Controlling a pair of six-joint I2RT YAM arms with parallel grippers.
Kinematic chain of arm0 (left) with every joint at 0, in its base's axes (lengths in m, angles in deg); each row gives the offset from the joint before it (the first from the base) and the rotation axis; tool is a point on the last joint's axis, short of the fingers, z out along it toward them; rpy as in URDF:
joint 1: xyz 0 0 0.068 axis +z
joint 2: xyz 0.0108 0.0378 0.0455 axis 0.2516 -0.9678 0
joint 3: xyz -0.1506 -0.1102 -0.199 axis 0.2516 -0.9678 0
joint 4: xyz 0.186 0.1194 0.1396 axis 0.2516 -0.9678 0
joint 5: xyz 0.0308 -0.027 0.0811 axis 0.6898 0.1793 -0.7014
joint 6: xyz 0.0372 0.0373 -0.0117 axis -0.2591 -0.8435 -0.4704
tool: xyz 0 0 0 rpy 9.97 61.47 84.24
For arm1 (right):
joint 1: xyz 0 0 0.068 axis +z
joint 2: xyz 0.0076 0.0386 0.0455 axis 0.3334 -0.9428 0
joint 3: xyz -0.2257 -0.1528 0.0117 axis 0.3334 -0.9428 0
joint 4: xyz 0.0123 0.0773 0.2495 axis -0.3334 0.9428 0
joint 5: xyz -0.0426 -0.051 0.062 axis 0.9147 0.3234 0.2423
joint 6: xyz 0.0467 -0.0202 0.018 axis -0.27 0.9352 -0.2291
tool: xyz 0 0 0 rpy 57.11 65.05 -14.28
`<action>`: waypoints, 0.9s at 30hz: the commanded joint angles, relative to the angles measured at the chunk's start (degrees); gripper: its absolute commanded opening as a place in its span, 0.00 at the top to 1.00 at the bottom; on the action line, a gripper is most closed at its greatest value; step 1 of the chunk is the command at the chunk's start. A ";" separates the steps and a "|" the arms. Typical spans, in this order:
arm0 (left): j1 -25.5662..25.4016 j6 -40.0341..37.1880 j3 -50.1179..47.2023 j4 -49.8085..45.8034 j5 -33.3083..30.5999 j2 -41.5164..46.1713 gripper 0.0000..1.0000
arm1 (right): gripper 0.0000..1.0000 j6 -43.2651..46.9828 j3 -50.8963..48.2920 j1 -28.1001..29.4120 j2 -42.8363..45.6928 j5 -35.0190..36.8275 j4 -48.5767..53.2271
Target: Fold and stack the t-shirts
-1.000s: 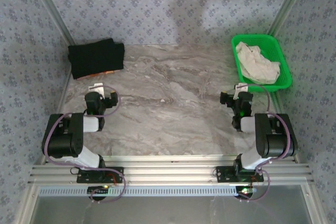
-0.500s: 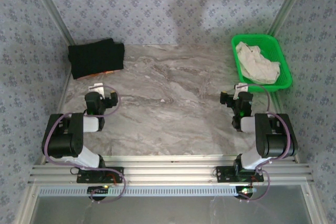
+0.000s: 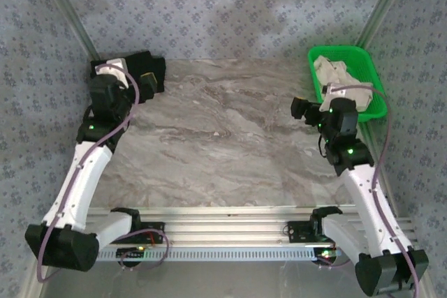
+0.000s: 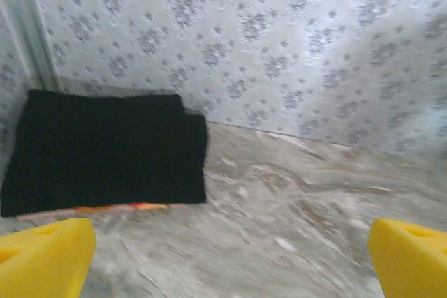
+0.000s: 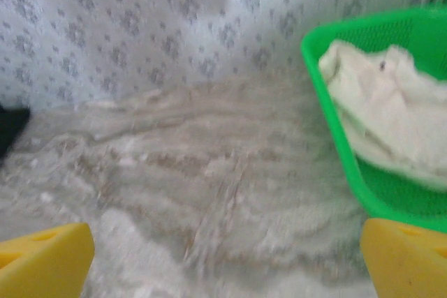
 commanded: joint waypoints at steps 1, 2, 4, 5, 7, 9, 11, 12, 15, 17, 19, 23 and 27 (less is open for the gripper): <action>-0.79 8.21 3.59 -17.88 7.85 -2.99 0.00 | 0.00 -4.72 10.39 -4.37 -7.87 -5.98 24.40; -1.05 8.97 5.41 -19.15 9.99 -4.21 0.00 | 0.00 -4.99 15.41 -6.94 -11.21 -7.97 27.09; -1.67 9.51 9.07 -21.44 13.15 -6.87 0.00 | 0.00 -3.21 23.44 -11.39 -17.91 -12.06 30.36; -1.90 9.51 10.83 -21.83 14.82 -8.41 0.00 | 0.00 -1.69 27.19 -13.59 -21.42 -12.76 32.00; -2.28 9.57 13.16 -23.61 17.17 -10.69 0.00 | 0.00 -0.57 34.42 -17.40 -28.71 -12.04 35.53; -2.79 9.68 15.64 -24.58 18.42 -12.48 0.00 | 0.02 -0.73 39.60 -20.85 -34.59 -14.28 37.15; -3.81 9.69 18.13 -25.56 18.90 -13.59 0.00 | 0.04 -1.90 43.58 -23.54 -40.22 -14.41 37.47; -4.32 9.63 19.05 -26.02 19.18 -13.94 0.00 | 0.05 -2.32 45.04 -24.25 -42.40 -13.65 37.51; -6.14 8.69 21.92 -27.78 21.01 -14.30 0.00 | 0.07 -2.58 48.75 -25.51 -49.25 -10.66 38.05; -7.56 8.03 23.57 -29.76 21.77 -14.16 0.00 | 0.11 -3.53 50.56 -27.11 -53.36 -11.59 37.83; -8.72 7.58 24.24 -31.51 21.87 -13.73 0.00 | 0.14 -3.88 52.22 -27.92 -56.95 -12.62 37.60; -9.83 8.08 23.20 -32.81 20.77 -11.75 0.00 | 0.20 -4.06 57.57 -28.45 -65.04 -14.33 39.07; -10.03 8.33 23.07 -32.85 19.81 -10.23 0.00 | 0.23 -5.25 61.37 -28.52 -70.71 -14.27 39.54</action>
